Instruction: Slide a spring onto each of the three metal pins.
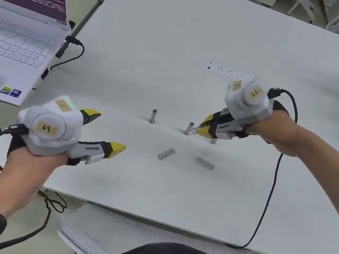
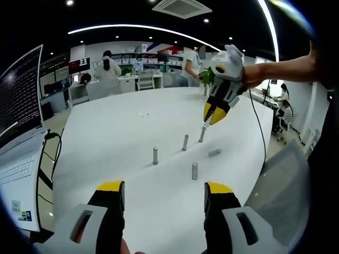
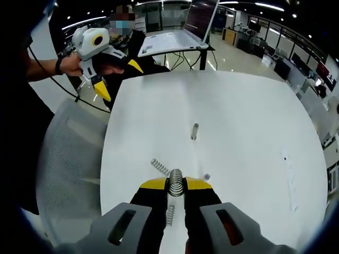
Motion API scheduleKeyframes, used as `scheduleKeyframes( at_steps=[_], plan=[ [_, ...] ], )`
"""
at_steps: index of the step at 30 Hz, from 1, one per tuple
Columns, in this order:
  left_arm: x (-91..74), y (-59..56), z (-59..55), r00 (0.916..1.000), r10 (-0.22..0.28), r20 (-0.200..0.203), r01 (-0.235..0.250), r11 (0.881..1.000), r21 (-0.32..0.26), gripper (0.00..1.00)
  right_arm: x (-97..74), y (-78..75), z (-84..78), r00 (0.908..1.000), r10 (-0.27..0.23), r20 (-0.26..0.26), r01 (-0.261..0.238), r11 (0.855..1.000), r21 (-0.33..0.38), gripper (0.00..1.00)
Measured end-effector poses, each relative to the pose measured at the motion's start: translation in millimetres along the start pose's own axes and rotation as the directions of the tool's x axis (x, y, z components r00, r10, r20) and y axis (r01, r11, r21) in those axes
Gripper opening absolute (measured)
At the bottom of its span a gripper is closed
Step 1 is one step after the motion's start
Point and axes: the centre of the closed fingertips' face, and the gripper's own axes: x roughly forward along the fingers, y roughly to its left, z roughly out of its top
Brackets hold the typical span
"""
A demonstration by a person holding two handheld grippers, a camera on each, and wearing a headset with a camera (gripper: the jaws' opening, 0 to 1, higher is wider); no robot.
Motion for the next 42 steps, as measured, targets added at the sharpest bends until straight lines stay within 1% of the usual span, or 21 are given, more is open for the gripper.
scheduleKeyframes(
  at_steps=[3, 9, 17, 19, 20, 22, 28, 33, 37, 39, 42],
  plan=[
    [0.3, -1.2, -1.9, 1.0000, 0.000, -0.002, 0.000, 1.000, -0.004, 0.57, 6.3, -1.6, 5.8, 1.0000, 0.006, 0.003, -0.006, 1.000, -0.006, 0.09],
    [0.5, -3.8, -3.6, 1.0000, -0.003, -0.005, 0.003, 1.000, -0.008, 0.59, 20.1, -4.0, 14.1, 0.9999, 0.014, -0.010, -0.014, 1.000, -0.026, 0.09],
    [1.2, -4.9, -3.0, 0.9999, -0.009, -0.009, 0.009, 1.000, 0.001, 0.61, 30.9, -8.5, 26.5, 0.9995, 0.021, -0.022, -0.023, 0.998, -0.053, 0.09],
    [1.9, -6.2, -2.9, 0.9999, -0.013, -0.009, 0.013, 1.000, 0.002, 0.61, 32.6, -10.3, 29.0, 0.9995, 0.020, -0.026, -0.022, 0.998, -0.060, 0.09],
    [2.2, -7.0, -3.3, 0.9998, -0.016, -0.011, 0.016, 1.000, 0.002, 0.61, 34.3, -15.1, 28.1, 0.9994, 0.023, -0.026, -0.025, 0.998, -0.063, 0.09],
    [2.9, -8.9, -4.0, 0.9997, -0.021, -0.014, 0.021, 1.000, 0.006, 0.61, 37.8, -19.5, 29.0, 0.9993, 0.024, -0.030, -0.026, 0.998, -0.064, 0.09],
    [4.5, -11.6, -7.0, 0.9993, -0.030, -0.024, 0.030, 0.999, 0.013, 0.62, 46.8, -21.6, 34.6, 0.9983, 0.035, -0.046, -0.039, 0.996, -0.085, 0.09],
    [4.2, -11.8, -5.5, 0.9992, -0.031, -0.025, 0.032, 0.999, 0.017, 0.63, 52.7, -26.9, 41.5, 0.9982, 0.036, -0.049, -0.040, 0.995, -0.091, 0.09],
    [3.6, -12.6, -4.5, 0.9991, -0.034, -0.026, 0.035, 0.999, 0.018, 0.64, 58.4, -29.5, 45.5, 0.9973, 0.038, -0.063, -0.045, 0.993, -0.105, 0.09],
    [3.5, -12.7, -4.9, 0.9990, -0.035, -0.027, 0.036, 0.999, 0.016, 0.64, 62.4, -35.0, 45.8, 0.9967, 0.044, -0.069, -0.051, 0.992, -0.113, 0.09],
    [4.0, -13.6, -7.0, 0.9985, -0.042, -0.035, 0.042, 0.999, 0.016, 0.64, 65.9, -36.8, 49.9, 0.9961, 0.048, -0.074, -0.056, 0.991, -0.122, 0.09]
  ],
)
